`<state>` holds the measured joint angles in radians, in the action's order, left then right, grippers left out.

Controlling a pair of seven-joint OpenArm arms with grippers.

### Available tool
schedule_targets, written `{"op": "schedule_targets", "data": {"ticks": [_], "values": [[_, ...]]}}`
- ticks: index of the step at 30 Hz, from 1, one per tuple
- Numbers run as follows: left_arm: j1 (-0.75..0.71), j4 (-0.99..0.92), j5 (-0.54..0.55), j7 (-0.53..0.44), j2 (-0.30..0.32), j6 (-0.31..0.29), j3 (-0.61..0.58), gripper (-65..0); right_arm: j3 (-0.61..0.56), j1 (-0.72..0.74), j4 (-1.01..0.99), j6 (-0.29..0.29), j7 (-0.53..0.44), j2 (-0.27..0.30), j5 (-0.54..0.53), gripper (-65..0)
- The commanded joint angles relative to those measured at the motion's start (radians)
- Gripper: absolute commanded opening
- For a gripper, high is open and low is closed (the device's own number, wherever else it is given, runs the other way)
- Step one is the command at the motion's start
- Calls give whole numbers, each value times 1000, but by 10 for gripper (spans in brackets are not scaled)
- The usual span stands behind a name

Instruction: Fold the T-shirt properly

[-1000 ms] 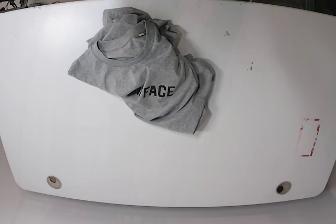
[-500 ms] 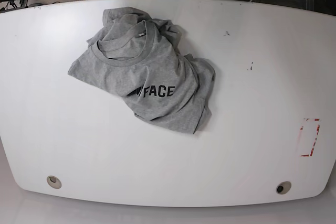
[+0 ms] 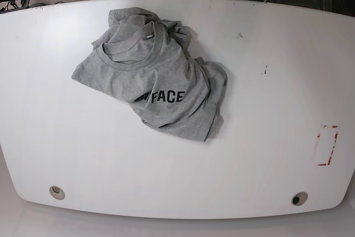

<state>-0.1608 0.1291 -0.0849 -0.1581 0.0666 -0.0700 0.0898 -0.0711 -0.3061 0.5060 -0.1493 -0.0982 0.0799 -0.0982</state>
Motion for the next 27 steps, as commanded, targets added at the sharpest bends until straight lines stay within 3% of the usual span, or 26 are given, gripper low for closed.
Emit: {"op": "schedule_targets", "data": {"ticks": [1,6,20,27], "values": [[-7,2,3,-5,5,0,0,-276,3,-25,10,-2,-4,7,-1,-426],[-44,56,3,-11,5,0,1,-276,3,-61,50,-2,-4,8,-1,-426],[-362,577,3,-33,5,-1,1,-276,6,-255,290,-2,1,10,-8,-426],[-546,875,3,-31,6,-1,3,-276,27,-402,521,0,58,10,-10,-426]]}}
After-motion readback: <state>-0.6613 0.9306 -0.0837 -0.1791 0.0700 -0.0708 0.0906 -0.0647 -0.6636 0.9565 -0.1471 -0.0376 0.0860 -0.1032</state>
